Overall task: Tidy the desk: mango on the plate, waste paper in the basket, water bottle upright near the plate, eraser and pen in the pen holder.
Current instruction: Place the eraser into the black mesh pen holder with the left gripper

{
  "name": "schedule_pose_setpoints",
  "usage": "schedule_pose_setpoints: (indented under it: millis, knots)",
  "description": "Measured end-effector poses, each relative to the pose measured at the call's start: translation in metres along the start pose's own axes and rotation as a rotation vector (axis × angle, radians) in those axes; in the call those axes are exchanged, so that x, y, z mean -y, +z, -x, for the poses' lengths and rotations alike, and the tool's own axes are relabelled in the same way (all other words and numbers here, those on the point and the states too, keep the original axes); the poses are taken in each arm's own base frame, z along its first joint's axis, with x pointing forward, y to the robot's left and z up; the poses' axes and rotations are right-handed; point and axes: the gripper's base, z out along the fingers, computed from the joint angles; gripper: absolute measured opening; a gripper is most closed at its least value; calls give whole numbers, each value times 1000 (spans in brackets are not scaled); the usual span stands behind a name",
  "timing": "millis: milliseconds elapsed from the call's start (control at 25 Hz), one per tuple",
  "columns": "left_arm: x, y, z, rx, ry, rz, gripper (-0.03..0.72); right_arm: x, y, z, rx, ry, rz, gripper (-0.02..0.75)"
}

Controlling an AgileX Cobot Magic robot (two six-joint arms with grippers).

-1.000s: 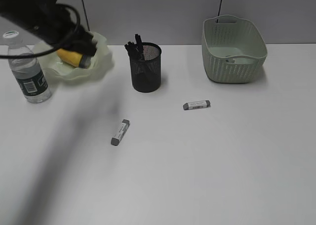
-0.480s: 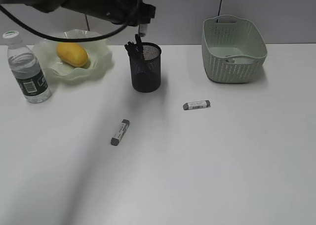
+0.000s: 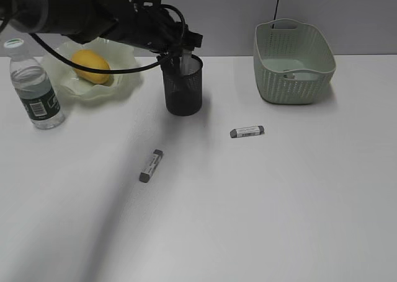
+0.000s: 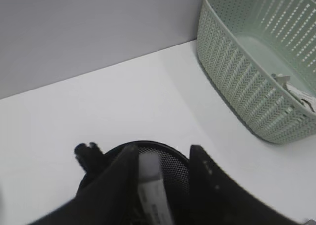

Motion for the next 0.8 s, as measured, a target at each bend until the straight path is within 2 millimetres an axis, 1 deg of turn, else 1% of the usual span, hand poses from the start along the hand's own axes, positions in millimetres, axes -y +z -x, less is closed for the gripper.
schedule_pose_setpoints:
  millis: [80,160,280,360,480,560,640,720,800]
  knots:
    - [0,0,0,2,1,1,333,0,0,0,0,0,0,457]
    - [0,0,0,1,2,1,373,0,0,0,0,0,0,457]
    - [0,-1,1,-2,4,-3,393,0,0,0,0,0,0,457]
    - [3,-7,5,-3,12,-15,398,0,0,0,0,0,0,457]
    - [10,-30,22,0,52,-50,402,0,0,0,0,0,0,457]
    - [17,-51,35,-4,81,-85,402,0,0,0,0,0,0,457]
    - [24,-71,43,-38,120,-125,402,0,0,0,0,0,0,457]
    - [27,-92,46,-104,141,-164,403,0,0,0,0,0,0,457]
    - [26,-109,46,-189,142,-168,403,0,0,0,0,0,0,457]
